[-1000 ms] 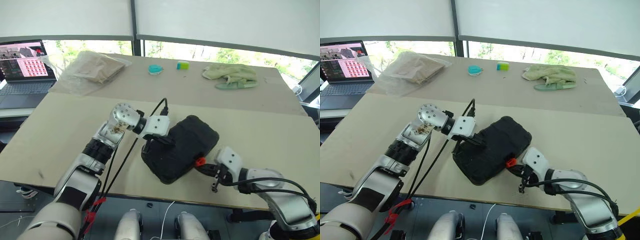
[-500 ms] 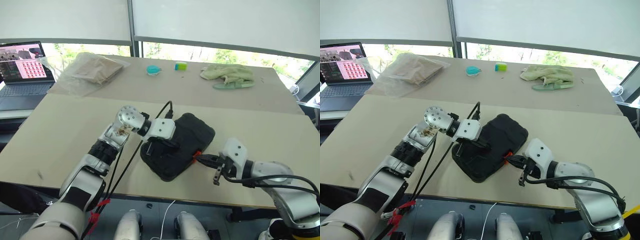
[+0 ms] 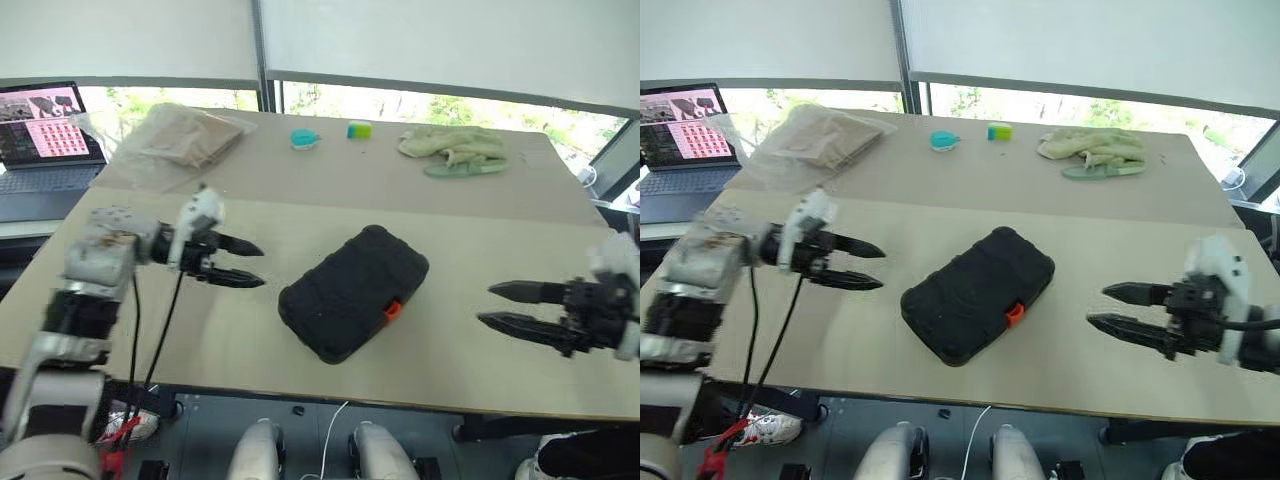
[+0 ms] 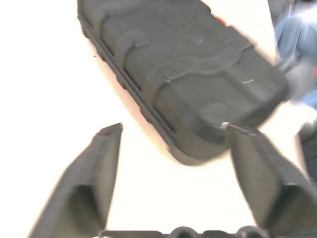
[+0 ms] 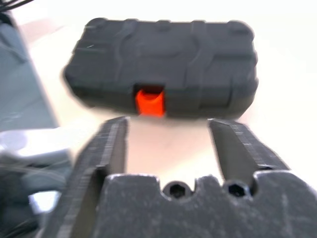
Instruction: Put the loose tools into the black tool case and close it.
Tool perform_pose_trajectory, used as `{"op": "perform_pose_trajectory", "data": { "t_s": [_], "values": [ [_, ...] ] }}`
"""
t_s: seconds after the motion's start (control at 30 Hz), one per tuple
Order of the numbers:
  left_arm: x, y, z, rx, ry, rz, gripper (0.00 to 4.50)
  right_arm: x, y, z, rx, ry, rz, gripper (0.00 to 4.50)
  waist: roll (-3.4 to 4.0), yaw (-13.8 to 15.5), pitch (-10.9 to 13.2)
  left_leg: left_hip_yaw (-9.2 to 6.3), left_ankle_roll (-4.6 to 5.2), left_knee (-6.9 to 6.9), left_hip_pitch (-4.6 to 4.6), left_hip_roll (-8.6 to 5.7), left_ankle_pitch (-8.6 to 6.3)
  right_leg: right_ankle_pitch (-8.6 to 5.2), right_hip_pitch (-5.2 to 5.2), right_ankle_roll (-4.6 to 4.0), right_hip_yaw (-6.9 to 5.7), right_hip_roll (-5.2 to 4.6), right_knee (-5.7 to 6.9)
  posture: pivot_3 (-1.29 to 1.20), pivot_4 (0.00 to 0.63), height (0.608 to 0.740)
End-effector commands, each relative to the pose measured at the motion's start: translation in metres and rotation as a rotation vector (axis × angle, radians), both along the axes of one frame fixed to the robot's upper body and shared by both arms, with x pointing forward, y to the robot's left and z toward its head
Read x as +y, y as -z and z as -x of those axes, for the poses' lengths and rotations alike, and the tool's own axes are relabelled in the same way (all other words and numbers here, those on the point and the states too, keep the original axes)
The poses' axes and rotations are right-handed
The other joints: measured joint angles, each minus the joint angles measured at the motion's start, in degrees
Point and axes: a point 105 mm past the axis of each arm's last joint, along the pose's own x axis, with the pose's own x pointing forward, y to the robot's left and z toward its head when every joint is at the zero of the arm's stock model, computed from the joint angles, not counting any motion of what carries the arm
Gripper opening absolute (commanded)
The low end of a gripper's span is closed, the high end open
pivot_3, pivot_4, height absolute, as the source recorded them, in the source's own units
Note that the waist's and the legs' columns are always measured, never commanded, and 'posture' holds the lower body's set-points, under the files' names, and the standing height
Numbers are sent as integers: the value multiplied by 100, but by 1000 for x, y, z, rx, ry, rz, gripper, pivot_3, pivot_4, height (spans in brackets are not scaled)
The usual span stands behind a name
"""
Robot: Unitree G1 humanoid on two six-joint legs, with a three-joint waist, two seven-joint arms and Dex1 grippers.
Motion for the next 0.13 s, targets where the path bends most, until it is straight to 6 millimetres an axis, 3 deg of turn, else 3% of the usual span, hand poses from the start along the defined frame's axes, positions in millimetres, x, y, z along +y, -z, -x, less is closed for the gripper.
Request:
{"op": "perform_pose_trajectory", "data": {
  "t_s": [0.03, 0.13],
  "values": [
    [27, -20, 17, -7, -69, 20, 4500, -15, -11, 10, 5, -36, -12, 4199, -1, 16, 0, 0, 0, -1, 2, 1, 0, 0, 2, 0, -1, 1, -2, 0, 150, 740],
    [31, -18, 20, -38, -97, -1, 4500, -18, -11, 6, 5, -26, -40, 4199, 0, 38, 1, 4, 0, -1, 4, 1, 0, -6, 3, 9, 0, -3, -6, 0, 150, 740]
  ]
}}
